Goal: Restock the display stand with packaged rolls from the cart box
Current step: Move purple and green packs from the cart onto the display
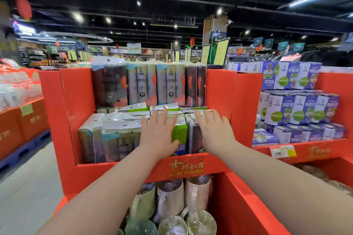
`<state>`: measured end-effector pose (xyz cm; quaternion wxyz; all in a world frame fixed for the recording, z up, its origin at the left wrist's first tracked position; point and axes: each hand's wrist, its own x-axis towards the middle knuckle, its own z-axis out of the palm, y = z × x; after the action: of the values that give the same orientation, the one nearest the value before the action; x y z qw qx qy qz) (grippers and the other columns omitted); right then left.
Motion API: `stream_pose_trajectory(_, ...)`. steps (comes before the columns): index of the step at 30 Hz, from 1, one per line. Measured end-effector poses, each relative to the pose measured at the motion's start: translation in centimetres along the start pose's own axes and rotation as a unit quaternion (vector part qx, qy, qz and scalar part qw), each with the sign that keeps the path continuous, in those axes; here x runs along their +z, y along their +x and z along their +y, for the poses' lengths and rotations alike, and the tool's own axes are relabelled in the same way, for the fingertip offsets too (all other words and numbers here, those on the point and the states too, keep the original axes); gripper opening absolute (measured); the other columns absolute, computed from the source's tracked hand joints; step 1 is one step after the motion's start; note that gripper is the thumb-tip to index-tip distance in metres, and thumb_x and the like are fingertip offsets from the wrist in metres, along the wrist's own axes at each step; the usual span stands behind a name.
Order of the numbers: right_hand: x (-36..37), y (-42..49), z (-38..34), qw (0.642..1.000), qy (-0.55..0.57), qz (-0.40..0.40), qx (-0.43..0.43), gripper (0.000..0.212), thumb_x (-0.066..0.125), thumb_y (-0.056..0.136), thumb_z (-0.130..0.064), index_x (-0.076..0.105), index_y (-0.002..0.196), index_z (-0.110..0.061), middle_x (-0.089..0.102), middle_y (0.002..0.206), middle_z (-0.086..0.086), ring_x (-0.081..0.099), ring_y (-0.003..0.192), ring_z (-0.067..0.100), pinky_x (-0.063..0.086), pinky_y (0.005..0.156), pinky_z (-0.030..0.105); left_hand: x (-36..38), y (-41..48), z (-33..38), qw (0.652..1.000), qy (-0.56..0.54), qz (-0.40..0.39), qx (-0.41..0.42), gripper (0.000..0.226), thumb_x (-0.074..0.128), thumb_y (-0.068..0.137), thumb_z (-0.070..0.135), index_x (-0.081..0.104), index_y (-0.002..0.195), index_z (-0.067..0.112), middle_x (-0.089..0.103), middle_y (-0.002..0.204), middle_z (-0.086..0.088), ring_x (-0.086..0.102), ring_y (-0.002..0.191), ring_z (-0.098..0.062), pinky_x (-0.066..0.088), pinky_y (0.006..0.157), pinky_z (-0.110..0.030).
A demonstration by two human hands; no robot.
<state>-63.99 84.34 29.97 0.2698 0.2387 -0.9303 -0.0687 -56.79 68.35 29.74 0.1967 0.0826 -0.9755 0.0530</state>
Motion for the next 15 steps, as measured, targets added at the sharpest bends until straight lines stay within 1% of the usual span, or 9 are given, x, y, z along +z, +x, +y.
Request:
stream_pose_trajectory(1, -0.3, -0.5, 0.1, 1.0, 0.001, 0.015, -0.005, 0.101, 0.091, 0.031, -0.028, 0.06, 0.126, -0.012, 0.062, 0.117, 0.016, 0.061, 0.107, 0.036, 0.052, 0.075, 0.045, -0.2, -0.5, 0.0, 1.0, 0.001, 0.011, 0.008, 0.077, 0.045, 0.092, 0.053, 0.005, 0.152, 0.028, -0.005, 0.162, -0.006, -0.003, 0.148, -0.031, 0.005, 0.116, -0.055)
stream_pose_trajectory(2, -0.7, -1.2, 0.1, 1.0, -0.001, 0.009, -0.015, 0.099, 0.089, 0.043, -0.031, 0.052, 0.134, -0.013, 0.055, 0.129, 0.018, 0.055, 0.117, 0.037, 0.049, 0.085, 0.048, -0.3, -1.1, 0.1, 1.0, 0.004, 0.022, 0.013, 0.072, 0.044, 0.093, 0.05, 0.01, 0.151, 0.027, -0.002, 0.162, -0.006, -0.002, 0.148, -0.031, 0.006, 0.117, -0.053)
stream_pose_trajectory(3, -0.9, -1.9, 0.1, 0.999, -0.009, 0.017, -0.03, 0.093, 0.081, 0.062, -0.032, 0.038, 0.143, -0.015, 0.042, 0.143, 0.017, 0.042, 0.13, 0.037, 0.039, 0.098, 0.05, -0.4, -1.8, 0.2, 0.999, 0.006, 0.031, 0.017, 0.068, 0.044, 0.093, 0.049, 0.015, 0.15, 0.026, 0.001, 0.161, -0.007, 0.0, 0.148, -0.03, 0.007, 0.117, -0.052)
stream_pose_trajectory(4, -1.1, -2.7, 0.1, 0.999, -0.007, 0.004, -0.035, 0.084, 0.07, 0.076, -0.03, 0.027, 0.148, -0.018, 0.031, 0.15, 0.014, 0.03, 0.137, 0.035, 0.029, 0.107, 0.05, -0.4, -2.6, 0.4, 0.999, 0.008, 0.037, 0.021, 0.065, 0.043, 0.093, 0.048, 0.019, 0.148, 0.025, 0.005, 0.161, -0.007, 0.003, 0.148, -0.03, 0.009, 0.117, -0.051)
stream_pose_trajectory(5, -1.2, -3.4, 0.2, 0.999, -0.007, 0.001, -0.037, 0.076, 0.062, 0.082, -0.028, 0.025, 0.148, -0.019, 0.028, 0.151, 0.013, 0.026, 0.139, 0.034, 0.023, 0.11, 0.049, -0.4, -3.5, 0.5, 0.999, 0.011, 0.04, 0.025, 0.063, 0.043, 0.092, 0.047, 0.023, 0.147, 0.024, 0.009, 0.16, -0.007, 0.006, 0.147, -0.03, 0.011, 0.117, -0.05)
stream_pose_trajectory(7, -1.6, -4.8, 0.4, 0.999, -0.016, -0.004, -0.048, 0.063, 0.056, 0.085, -0.027, 0.033, 0.143, -0.019, 0.038, 0.144, 0.01, 0.029, 0.136, 0.033, 0.022, 0.11, 0.048, -0.4, -5.5, 0.9, 0.999, 0.015, 0.037, 0.028, 0.061, 0.044, 0.091, 0.046, 0.028, 0.145, 0.023, 0.017, 0.157, -0.007, 0.012, 0.145, -0.03, 0.016, 0.116, -0.049)
stream_pose_trajectory(9, -1.8, -6.4, 0.2, 0.997, -0.013, -0.036, -0.065, 0.056, 0.053, 0.086, -0.028, 0.036, 0.139, -0.02, 0.042, 0.139, 0.007, 0.03, 0.135, 0.03, 0.02, 0.111, 0.048, -0.3, -7.6, 1.2, 1.0, 0.01, 0.019, 0.021, 0.06, 0.044, 0.091, 0.045, 0.027, 0.145, 0.022, 0.022, 0.155, -0.007, 0.017, 0.143, -0.029, 0.019, 0.114, -0.047)
stream_pose_trajectory(12, -1.8, -9.2, 0.0, 0.993, -0.002, -0.071, -0.092, 0.054, 0.05, 0.088, -0.029, 0.035, 0.14, -0.021, 0.041, 0.141, 0.005, 0.029, 0.138, 0.028, 0.017, 0.113, 0.049, -0.1, -11.1, 2.0, 1.0, 0.011, -0.002, 0.012, 0.059, 0.045, 0.089, 0.043, 0.031, 0.143, 0.021, 0.032, 0.149, -0.006, 0.026, 0.137, -0.029, 0.026, 0.109, -0.044)
stream_pose_trajectory(15, -1.6, -12.9, 0.1, 0.988, 0.025, -0.09, -0.121, 0.051, 0.045, 0.09, -0.031, 0.037, 0.14, -0.02, 0.041, 0.142, 0.005, 0.028, 0.139, 0.029, 0.016, 0.113, 0.05, 0.3, -14.6, 3.5, 0.999, 0.013, -0.028, -0.019, 0.058, 0.048, 0.089, 0.043, 0.034, 0.141, 0.021, 0.036, 0.146, -0.005, 0.032, 0.134, -0.029, 0.028, 0.109, -0.042)
